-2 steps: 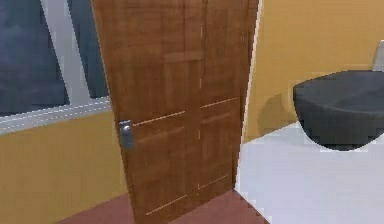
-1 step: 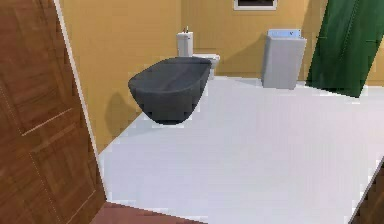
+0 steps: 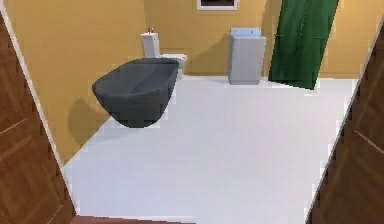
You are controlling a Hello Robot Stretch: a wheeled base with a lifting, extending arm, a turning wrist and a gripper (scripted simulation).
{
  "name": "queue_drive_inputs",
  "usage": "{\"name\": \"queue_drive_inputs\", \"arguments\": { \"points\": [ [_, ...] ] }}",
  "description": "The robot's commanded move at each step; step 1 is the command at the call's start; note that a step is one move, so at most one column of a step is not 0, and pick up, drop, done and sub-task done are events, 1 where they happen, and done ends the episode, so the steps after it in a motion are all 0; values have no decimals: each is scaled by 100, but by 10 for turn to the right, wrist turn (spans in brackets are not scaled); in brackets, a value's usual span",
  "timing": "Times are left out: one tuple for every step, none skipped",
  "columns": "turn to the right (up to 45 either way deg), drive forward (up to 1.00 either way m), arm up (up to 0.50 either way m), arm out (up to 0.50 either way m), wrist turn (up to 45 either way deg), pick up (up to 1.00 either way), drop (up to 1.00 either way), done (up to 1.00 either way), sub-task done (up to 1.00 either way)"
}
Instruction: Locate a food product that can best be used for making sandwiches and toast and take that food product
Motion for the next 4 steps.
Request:
{"name": "queue_drive_inputs", "arguments": {
  "points": [
    [0, 40, 0, 0, 0, 0, 0, 0, 0],
    [240, 0, 0, 0, 0, 0, 0, 0, 0],
    [0, 95, 0, 0, 0, 0, 0, 0, 0],
    [450, 0, 0, 0, 0, 0, 0, 0, 0]
  ]
}}
